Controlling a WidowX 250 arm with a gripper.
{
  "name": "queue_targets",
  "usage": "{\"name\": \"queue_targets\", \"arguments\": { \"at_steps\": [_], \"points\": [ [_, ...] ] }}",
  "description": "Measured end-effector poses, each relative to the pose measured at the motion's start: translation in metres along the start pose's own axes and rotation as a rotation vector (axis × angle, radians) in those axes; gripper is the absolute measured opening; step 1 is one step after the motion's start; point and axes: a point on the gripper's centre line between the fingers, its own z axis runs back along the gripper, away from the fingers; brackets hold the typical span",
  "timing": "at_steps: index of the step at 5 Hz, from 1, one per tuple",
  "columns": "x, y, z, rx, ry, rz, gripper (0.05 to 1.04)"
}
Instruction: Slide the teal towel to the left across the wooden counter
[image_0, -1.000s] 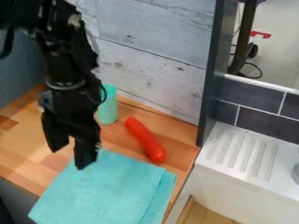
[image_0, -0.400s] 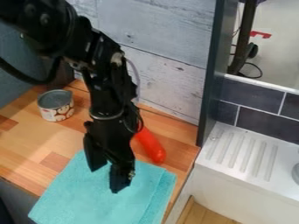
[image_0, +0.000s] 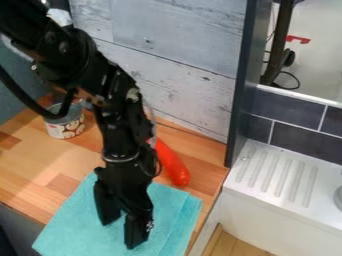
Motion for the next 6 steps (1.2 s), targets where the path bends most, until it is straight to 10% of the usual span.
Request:
{"name": "queue_targets", "arguments": {
  "at_steps": [2,6],
  "points": [
    [-0.006,0.023,-0.009,-0.069,0.006,0.017,1.007],
    [-0.042,0.088,-0.005,0.016,0.158,0.161,1.003]
  ]
}}
